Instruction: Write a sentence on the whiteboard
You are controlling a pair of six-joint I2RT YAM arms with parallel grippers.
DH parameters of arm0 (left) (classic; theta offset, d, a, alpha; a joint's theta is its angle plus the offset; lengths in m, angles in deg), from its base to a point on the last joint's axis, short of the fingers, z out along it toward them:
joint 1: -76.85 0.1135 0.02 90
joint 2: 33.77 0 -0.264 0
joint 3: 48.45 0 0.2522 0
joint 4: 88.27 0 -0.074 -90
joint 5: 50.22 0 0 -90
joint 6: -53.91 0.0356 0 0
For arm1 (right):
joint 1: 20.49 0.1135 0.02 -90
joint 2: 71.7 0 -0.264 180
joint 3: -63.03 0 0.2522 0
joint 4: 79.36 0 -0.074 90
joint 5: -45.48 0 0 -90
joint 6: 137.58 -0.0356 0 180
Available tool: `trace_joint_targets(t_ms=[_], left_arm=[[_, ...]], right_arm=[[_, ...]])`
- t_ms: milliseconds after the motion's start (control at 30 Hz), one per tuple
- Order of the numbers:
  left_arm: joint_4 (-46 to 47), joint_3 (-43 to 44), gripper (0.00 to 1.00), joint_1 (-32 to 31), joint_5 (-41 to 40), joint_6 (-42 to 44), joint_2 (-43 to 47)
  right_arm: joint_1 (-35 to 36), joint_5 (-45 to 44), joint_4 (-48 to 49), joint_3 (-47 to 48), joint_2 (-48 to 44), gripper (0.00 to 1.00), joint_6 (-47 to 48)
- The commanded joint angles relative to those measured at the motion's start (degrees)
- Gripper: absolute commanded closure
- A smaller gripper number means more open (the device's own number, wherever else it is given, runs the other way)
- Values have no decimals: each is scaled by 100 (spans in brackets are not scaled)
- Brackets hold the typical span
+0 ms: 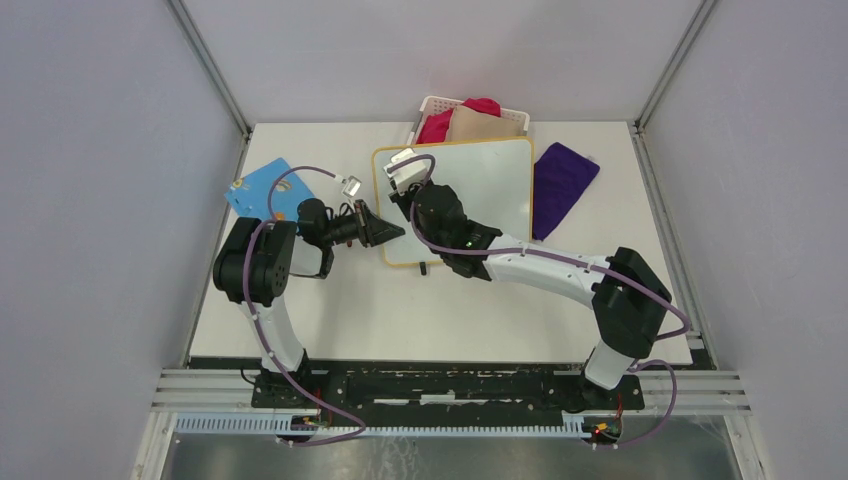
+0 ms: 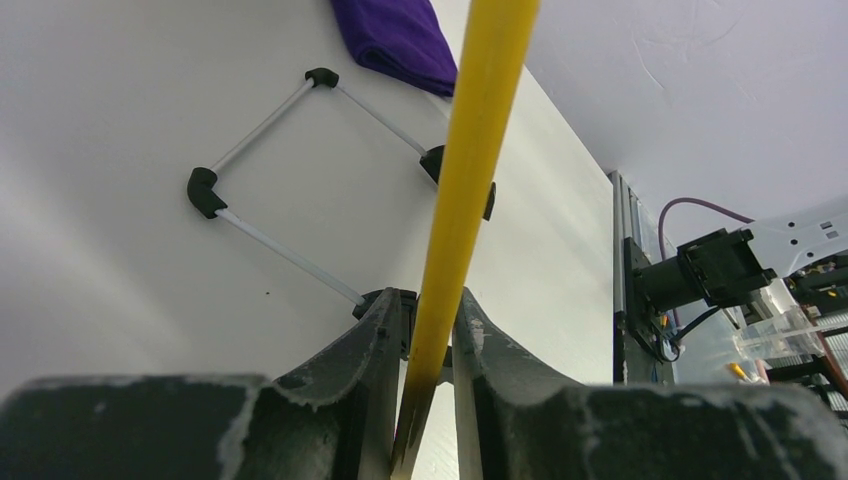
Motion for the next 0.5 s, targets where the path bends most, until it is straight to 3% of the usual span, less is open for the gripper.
trace_joint_targets(t_ms=[0, 467], left_arm=[[-183, -9, 98, -50, -285, 330, 103], [-271, -5, 98, -60, -300, 383, 104]], right_arm=[[-16, 173, 55, 230, 51, 100, -109], [-31, -35, -89, -235, -162, 100, -162]])
